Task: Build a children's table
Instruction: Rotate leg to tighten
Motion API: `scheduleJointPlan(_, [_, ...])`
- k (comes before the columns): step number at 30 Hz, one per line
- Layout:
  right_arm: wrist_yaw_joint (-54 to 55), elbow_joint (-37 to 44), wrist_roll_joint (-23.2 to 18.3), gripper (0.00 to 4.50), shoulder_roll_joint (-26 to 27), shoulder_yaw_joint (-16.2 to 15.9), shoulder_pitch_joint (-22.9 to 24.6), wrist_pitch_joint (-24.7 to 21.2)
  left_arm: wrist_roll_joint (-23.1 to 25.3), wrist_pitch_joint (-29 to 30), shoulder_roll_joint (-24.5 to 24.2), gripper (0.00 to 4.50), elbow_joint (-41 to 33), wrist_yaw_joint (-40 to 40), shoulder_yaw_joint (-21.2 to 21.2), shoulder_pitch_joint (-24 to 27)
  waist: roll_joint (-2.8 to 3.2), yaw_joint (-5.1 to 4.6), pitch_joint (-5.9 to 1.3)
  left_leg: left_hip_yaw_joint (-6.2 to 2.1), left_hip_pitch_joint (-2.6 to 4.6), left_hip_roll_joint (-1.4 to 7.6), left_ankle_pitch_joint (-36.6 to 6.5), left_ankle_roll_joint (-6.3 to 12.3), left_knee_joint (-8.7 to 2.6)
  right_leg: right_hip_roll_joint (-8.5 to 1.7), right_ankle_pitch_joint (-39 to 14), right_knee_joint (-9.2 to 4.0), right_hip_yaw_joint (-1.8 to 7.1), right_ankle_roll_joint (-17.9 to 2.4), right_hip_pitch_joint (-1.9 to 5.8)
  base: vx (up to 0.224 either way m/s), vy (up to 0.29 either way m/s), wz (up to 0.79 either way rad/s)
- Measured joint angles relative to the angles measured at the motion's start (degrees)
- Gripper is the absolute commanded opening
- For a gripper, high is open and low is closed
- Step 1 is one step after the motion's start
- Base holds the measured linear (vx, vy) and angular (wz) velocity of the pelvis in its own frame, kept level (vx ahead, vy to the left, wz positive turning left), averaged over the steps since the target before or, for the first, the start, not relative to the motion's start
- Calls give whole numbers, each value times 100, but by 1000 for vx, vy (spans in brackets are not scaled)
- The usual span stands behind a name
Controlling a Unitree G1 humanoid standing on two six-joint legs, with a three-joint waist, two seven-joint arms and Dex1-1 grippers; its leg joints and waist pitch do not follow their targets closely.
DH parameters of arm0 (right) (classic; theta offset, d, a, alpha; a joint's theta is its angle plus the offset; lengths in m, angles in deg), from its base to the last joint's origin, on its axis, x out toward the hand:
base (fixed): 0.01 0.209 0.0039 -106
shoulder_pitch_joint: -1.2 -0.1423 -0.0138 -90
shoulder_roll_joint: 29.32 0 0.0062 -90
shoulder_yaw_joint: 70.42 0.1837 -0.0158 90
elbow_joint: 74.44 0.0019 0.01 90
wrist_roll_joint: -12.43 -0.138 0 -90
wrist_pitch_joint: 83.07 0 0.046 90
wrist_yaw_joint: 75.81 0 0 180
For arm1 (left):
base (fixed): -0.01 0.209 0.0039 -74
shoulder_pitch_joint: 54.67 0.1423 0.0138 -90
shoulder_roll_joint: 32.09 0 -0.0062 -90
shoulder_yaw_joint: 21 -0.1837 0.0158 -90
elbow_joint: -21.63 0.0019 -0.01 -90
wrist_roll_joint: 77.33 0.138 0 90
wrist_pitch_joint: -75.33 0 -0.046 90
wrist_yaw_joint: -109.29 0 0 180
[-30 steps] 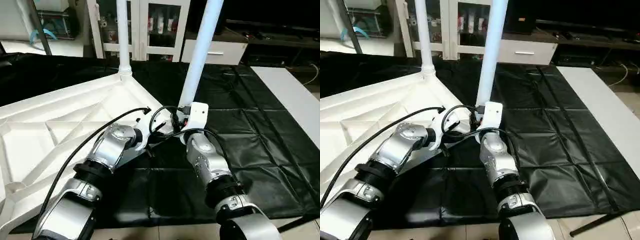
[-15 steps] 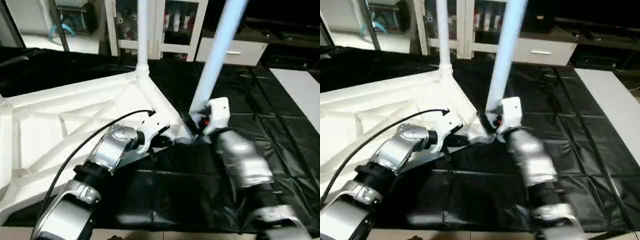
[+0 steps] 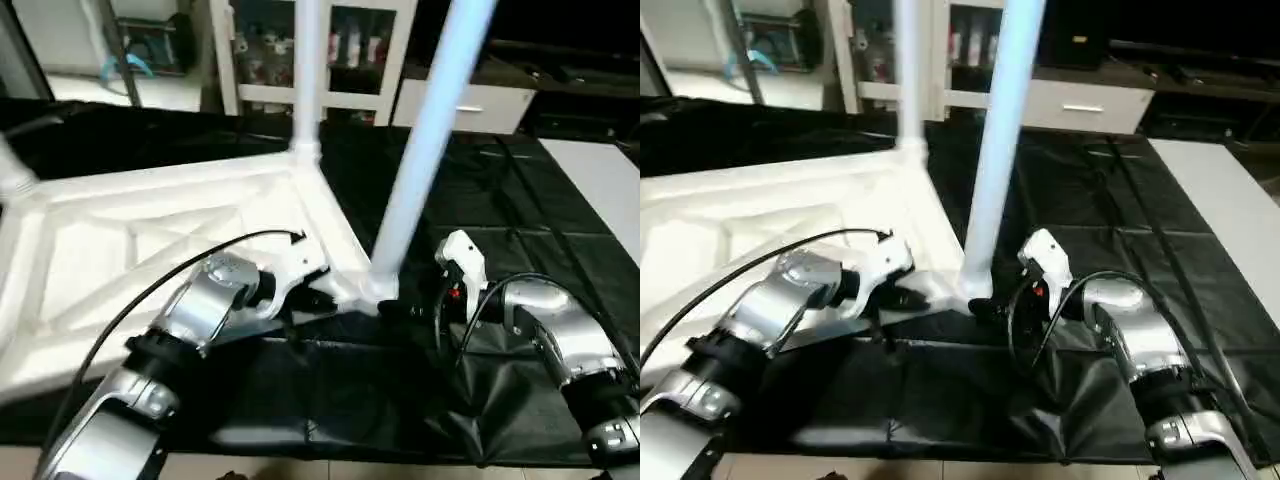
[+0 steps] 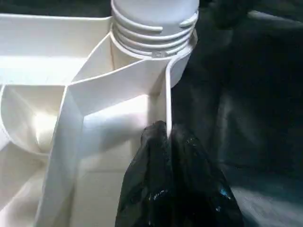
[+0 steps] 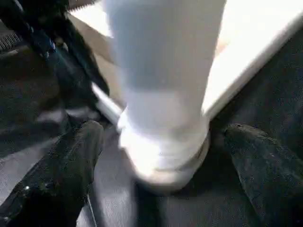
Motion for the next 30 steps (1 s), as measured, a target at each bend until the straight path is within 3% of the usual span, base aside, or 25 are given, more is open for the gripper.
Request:
scheduleJointPlan(6, [-418,-75,3,442,-6,-133,-48,63,-17,75,-40,0,-134,42,-46,62,-9,34,-4,1,-1,1,-1,1,8,-2,0,0,1,0,5,0,0,0])
scheduleJointPlan(23, [-498,-802,315,291,200,-225,-369,556,-23,182,-98,0,-266,58,-87,88,-10,23,-4,3,0,5,-1,1,7,1,0,4,-2,0,4,0,0,0])
scheduleJointPlan(30, [-520,-910,363,273,235,-223,-390,737,-23,208,-107,0,-273,58,-87,88,-11,16,-6,3,1,6,0,1,9,1,0,6,-2,0,5,0,0,0])
